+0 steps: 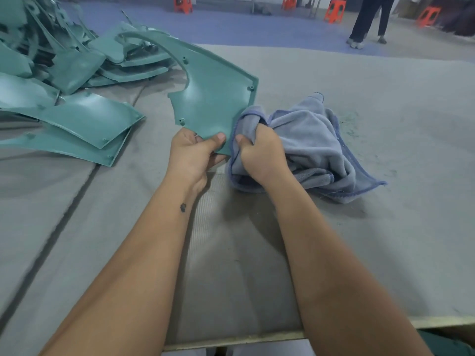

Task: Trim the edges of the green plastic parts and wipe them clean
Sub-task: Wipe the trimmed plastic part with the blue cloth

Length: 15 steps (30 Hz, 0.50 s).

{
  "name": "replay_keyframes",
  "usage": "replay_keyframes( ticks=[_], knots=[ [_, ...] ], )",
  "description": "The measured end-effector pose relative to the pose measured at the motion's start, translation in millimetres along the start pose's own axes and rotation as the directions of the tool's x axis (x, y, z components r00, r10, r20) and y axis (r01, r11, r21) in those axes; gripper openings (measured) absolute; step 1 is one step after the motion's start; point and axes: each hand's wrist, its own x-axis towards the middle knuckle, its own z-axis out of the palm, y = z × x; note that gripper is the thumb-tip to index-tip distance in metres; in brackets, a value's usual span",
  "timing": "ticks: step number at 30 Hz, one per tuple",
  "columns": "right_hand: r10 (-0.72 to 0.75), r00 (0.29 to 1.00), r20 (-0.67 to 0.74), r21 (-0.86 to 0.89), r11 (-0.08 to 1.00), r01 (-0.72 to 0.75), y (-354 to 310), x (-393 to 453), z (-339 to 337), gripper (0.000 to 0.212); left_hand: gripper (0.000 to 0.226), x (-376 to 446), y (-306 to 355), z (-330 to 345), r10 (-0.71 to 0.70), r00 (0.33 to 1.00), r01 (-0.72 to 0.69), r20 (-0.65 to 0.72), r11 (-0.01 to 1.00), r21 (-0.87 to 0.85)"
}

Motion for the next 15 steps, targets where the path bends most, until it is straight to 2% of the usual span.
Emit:
replay_keyframes(
  ticks=[5, 8, 12, 15],
  knots=[
    [0.019, 0.986, -0.163, -0.119, 0.992, -0.038, 2.7, 4.9, 0.6, 0.038, 0.031, -3.5, 2.4, 3.9, -0.028, 0.997, 0.022, 0.077, 0.997, 0.077],
    [0.105, 0.971, -0.214, -0.061, 0.991, -0.121, 3.2, 7.9, -3.5, 0.046, 0.032, -4.3, 4.4, 0.1, -0.056, 0.99, 0.036, 0.129, 0.988, 0.151],
    [0.28, 0.926, -0.252, 0.152, 0.957, -0.248, 12.9, 15.7, -14.8, 0.039, 0.032, -9.5, 2.5, -0.3, -0.166, 0.954, 0.101, 0.248, 0.961, 0.256],
    [0.26, 0.933, -0.248, 0.094, 0.965, -0.244, 15.0, 15.1, -15.8, 0.046, 0.029, -11.3, 3.1, 0.0, -0.197, 0.949, 0.132, 0.246, 0.957, 0.256]
  ],
)
